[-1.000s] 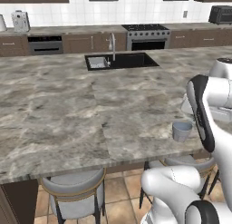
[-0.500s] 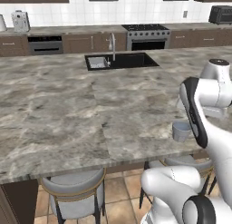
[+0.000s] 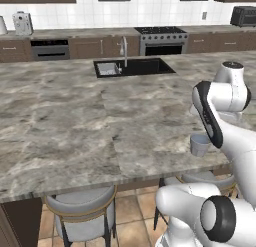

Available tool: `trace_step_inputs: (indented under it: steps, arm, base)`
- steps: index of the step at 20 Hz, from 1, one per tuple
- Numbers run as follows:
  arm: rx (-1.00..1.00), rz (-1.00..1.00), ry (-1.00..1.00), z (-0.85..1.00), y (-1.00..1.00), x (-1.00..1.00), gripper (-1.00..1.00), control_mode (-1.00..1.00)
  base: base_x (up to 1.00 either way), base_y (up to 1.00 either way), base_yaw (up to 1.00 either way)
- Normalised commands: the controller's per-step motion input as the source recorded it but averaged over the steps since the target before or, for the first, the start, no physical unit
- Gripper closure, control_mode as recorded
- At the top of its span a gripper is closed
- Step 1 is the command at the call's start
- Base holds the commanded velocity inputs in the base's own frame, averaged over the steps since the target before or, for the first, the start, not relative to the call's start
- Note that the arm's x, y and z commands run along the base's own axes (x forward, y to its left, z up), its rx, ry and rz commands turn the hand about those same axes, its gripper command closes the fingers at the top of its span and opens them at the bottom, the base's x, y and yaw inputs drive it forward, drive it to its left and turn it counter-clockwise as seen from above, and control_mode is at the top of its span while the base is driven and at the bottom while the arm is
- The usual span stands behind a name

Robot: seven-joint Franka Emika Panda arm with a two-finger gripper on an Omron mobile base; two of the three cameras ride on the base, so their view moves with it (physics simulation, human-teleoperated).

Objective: There are four ice cubes in the ice bowl. Place two ice cubes in each glass of water.

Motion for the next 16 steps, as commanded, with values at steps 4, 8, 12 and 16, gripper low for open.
trace_step_inputs:
  steps: [4, 8, 12, 16]
  arm:
    - [0.02, 0.00, 0.00, 0.00, -0.21, 0.61, 1.00, -1.00]
    - [0.04, 0.00, 0.00, 0.00, -0.26, 0.33, 1.00, -1.00]
    - [0.04, 0.00, 0.01, 0.00, -0.35, 0.39, 1.00, -1.00]
    - [0.00, 0.02, 0.00, 0.00, -0.19, 0.06, 1.00, -1.00]
  base:
    - [0.00, 0.00, 0.00]
    - [0.00, 0.00, 0.00]
    - [0.00, 0.00, 0.00]
    - [0.00, 0.00, 0.00]
